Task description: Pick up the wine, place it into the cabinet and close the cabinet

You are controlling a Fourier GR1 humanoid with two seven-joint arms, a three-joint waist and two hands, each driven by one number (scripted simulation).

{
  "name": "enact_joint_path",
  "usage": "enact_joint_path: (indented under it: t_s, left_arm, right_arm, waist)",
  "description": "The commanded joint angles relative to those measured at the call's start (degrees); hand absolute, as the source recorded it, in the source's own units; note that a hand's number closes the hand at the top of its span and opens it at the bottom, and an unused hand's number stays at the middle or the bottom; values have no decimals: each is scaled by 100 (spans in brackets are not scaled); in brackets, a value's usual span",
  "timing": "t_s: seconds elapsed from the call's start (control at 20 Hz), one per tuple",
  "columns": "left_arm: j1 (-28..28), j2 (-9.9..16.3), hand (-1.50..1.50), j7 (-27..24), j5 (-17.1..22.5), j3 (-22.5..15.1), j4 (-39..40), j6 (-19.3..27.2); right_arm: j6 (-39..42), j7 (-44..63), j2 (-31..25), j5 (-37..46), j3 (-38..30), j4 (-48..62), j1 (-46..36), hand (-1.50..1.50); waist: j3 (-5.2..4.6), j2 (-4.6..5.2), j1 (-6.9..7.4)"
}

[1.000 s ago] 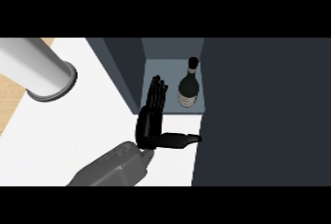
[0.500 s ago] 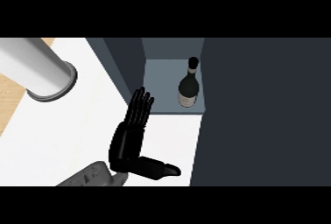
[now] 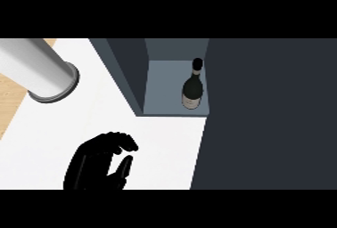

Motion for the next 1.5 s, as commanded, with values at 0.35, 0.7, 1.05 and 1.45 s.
enact_joint_path:
  t_s: [0.35, 0.7, 1.05, 1.45]
  left_arm:
    - [1797, 1650, -150, -439, 345, 908, -990, -989]
    - [2600, 2289, -150, -790, 921, 1856, -1060, -1834]
    - [3231, 2717, -150, -1025, 1149, 2356, -753, -2459]
    - [3758, 3031, -150, -1300, 1201, 2783, -287, -3333]
  right_arm:
    - [-167, 774, 377, -163, 1760, -908, 307, 150]
    - [-1087, 1185, 865, 910, 3582, -361, -466, 150]
    - [-2469, 1007, 867, 1492, 4660, 677, -1591, 150]
    - [-4044, 471, 837, 1899, 4510, 1189, -2548, 150]
  waist:
    - [-10, -19, 41]
    - [-19, -37, 72]
    - [-29, -48, 230]
    - [-25, -37, 307]
